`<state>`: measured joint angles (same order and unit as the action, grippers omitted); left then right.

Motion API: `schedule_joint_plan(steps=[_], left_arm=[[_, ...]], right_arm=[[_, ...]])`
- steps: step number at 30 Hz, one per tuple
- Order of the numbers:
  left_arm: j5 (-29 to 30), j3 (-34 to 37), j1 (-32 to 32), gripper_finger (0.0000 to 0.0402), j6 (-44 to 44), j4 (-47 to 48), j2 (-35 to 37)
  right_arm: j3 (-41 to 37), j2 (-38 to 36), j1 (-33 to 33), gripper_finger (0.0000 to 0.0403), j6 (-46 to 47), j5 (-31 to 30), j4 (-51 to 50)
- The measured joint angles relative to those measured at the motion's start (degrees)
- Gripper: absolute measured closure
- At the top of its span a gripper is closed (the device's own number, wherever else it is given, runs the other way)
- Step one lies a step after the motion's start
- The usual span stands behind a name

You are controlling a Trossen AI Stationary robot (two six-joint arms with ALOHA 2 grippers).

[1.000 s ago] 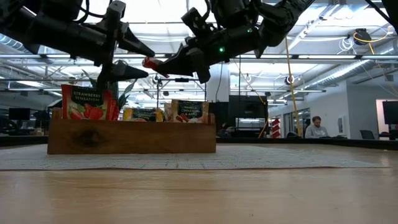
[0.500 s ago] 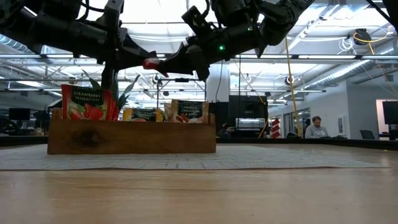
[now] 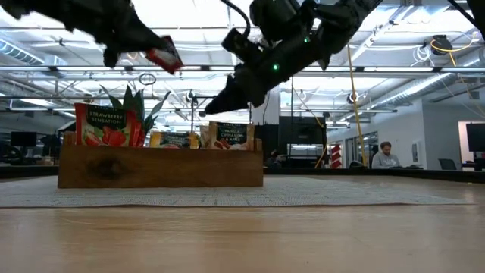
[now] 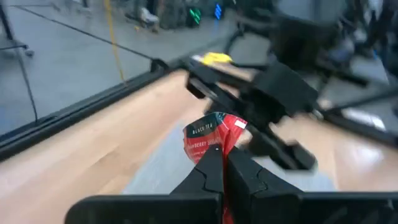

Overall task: Pick & Place Tea
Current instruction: Put the red tea bag into the left compartment of the wood organizer

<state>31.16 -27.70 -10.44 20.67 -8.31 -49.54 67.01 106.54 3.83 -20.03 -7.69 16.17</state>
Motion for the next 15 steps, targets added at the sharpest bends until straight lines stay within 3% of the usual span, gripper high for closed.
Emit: schedule_joint_plan(steps=[3,6,15], left_arm=[[0.31,-4.63,-3.21,0.0399,0.14,13.42,0.59],[0.33,-8.06,-6.82,0.0400,5.57,25.43,-1.67],[-7.18,-10.56,-14.57,0.0400,11.43,35.79,-9.17]], right_arm=[[-0.09,-0.79,0.60,0.0259,0.33,0.06,-4.88],[-0.21,-2.86,1.58,0.0231,-0.18,-2.21,-9.58],[-5.01,-15.38,4.63,0.0216,-0.61,-4.28,-9.59]])
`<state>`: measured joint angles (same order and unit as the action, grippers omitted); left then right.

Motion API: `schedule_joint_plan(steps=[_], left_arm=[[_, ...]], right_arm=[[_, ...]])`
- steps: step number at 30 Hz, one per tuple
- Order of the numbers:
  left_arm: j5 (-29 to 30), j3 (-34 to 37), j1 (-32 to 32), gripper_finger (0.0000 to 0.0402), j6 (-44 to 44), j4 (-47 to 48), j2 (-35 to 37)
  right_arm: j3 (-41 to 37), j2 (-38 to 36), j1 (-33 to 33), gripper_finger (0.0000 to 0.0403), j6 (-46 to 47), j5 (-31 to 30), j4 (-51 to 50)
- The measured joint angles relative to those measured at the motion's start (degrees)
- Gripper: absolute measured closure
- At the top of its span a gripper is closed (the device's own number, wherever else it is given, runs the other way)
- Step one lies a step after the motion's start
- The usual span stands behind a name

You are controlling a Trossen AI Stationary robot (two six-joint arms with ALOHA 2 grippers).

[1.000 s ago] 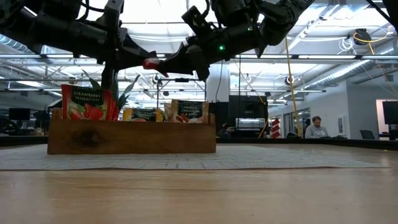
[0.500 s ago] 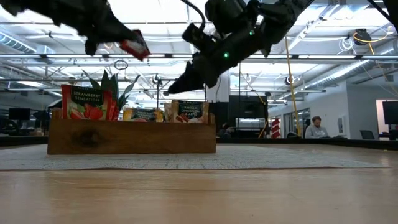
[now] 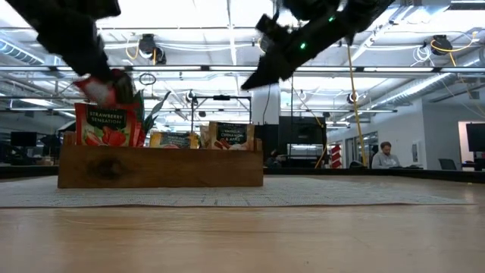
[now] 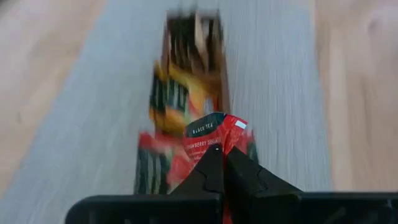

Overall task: Pick & Place Tea
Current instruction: Put the red tea bag into the left compartment of the wood organizer

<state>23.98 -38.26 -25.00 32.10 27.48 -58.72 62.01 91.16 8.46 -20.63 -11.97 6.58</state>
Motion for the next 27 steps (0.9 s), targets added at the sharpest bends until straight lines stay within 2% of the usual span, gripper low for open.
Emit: schedule_joint_plan(steps=[4,8,14,21,27], left_arm=[[-2.37,0.13,-0.25,0.0400,1.21,1.88,-3.36],[-4.73,0.12,1.33,0.0399,1.42,2.14,-5.95],[-7.87,0.10,4.79,0.0398,-1.19,0.42,-9.12],[-12.66,0.06,7.02,0.0398,-6.47,-1.62,-12.37],[-13.72,0.06,8.19,0.0377,-3.81,-0.99,-13.07]], right_arm=[[-5.41,-5.46,0.58,0.0221,0.01,0.09,5.05],[-12.19,-9.49,0.58,0.0221,0.00,0.13,14.40],[-19.16,-12.39,0.58,0.0222,-0.08,0.07,25.13],[-20.51,-13.47,0.58,0.0222,-0.05,-0.09,25.16],[-20.51,-13.52,0.58,0.0222,-0.47,-0.15,24.82]])
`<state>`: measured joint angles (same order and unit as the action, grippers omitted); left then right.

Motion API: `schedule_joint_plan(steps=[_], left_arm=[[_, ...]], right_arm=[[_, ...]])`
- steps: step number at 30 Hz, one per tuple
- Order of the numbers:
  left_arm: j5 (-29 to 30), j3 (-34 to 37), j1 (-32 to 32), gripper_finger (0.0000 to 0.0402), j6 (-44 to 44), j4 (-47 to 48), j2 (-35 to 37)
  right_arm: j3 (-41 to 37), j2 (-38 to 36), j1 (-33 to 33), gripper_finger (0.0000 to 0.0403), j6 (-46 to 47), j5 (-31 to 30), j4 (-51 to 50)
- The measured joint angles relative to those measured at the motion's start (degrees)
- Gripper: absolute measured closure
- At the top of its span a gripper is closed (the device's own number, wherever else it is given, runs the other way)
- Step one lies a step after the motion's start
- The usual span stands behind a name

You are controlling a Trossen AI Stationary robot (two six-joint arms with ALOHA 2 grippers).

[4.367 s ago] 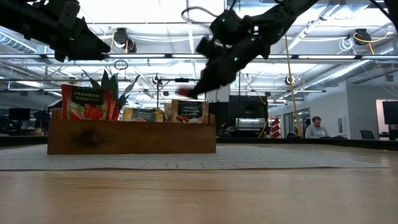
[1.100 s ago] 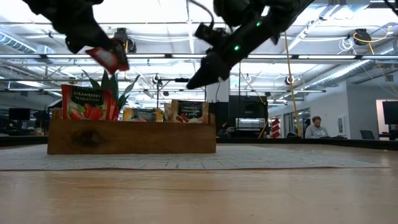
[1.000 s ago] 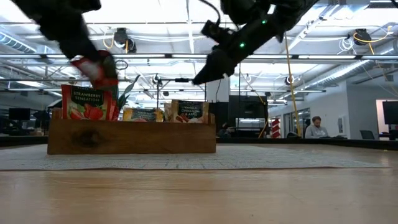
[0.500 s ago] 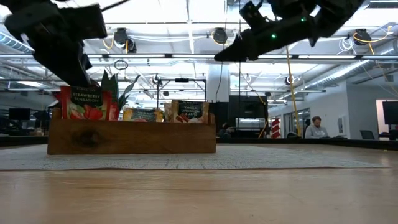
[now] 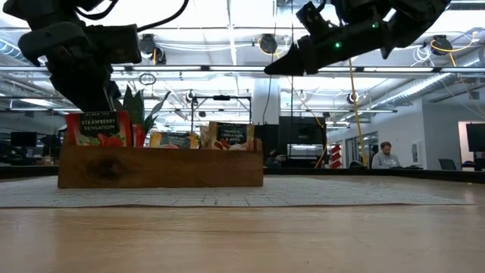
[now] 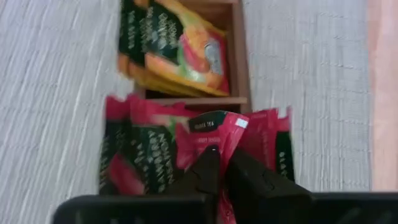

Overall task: Pick & Place Tea
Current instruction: Put the red tea bag into the left compartment of the wood organizer, then return to Home Position

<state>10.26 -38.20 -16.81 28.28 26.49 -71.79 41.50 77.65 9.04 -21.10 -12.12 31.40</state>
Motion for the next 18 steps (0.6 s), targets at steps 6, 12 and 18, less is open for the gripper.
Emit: schedule_joint_plan(steps=[6,12,18], left_arm=[[0.20,0.07,1.09,0.0342,0.32,-2.27,0.65],[0.10,0.08,1.81,0.0321,1.85,-3.92,2.36],[-0.33,0.15,1.81,0.0326,2.04,-6.52,4.25]], right_arm=[[0.02,0.00,0.00,0.0222,-0.13,-0.04,0.06],[0.02,0.00,0.00,0.0222,-0.07,-0.04,-0.07],[0.04,0.00,0.00,0.0222,-0.06,-0.07,0.06]])
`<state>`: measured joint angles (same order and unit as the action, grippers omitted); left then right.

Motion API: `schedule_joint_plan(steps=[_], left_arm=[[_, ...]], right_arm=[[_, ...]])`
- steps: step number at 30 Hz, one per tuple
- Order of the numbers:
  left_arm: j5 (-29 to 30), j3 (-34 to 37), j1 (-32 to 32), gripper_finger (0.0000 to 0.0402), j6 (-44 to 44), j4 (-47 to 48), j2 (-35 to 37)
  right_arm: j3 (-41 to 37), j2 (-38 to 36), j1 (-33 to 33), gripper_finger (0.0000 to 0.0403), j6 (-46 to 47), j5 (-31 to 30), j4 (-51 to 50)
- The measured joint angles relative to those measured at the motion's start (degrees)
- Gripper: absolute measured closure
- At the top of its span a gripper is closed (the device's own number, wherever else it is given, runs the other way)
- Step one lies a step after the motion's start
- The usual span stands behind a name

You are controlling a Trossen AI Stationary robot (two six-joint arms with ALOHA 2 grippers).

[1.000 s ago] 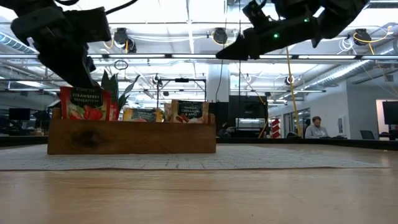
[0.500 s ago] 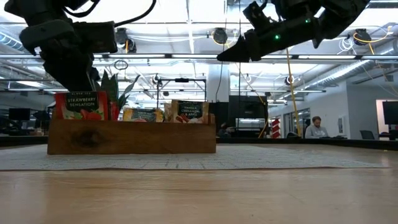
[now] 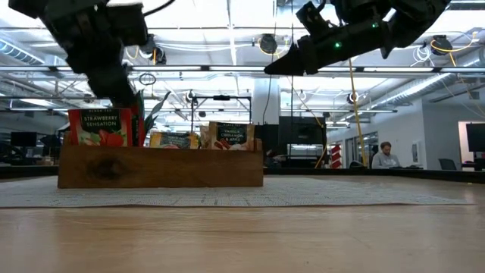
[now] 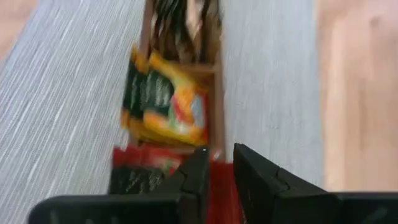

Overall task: Pick & Place Tea
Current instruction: Return to Home Position

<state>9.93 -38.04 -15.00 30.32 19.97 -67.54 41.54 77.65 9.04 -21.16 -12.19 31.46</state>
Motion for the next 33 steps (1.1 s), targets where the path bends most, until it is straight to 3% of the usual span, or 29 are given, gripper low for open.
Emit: schedule_joint_plan(steps=[7,14,16,19,28,33], left_arm=[[0.27,-1.67,1.46,0.0337,-7.50,0.25,11.82],[13.11,-0.72,-2.94,0.0329,-25.82,-3.62,31.36],[14.36,1.54,-3.71,0.0328,-29.64,-4.32,35.68],[16.75,6.28,-3.98,0.0331,-32.01,-8.32,41.78],[19.96,20.63,-2.43,0.0340,-32.74,-16.33,56.67],[20.62,23.81,-2.34,0.0339,-32.26,-11.77,63.87]], right_arm=[[0.02,-1.09,0.72,0.0222,-1.14,-2.76,0.13],[-5.75,-7.88,7.21,0.0222,6.49,-2.11,-1.39],[-9.47,-11.09,9.44,0.0222,8.91,2.29,-0.68],[-15.01,-15.64,11.73,0.0222,13.68,7.64,1.78],[-28.08,-30.86,15.54,0.0222,21.68,7.77,4.52],[-33.90,-37.55,17.12,0.0222,25.95,7.48,6.44]])
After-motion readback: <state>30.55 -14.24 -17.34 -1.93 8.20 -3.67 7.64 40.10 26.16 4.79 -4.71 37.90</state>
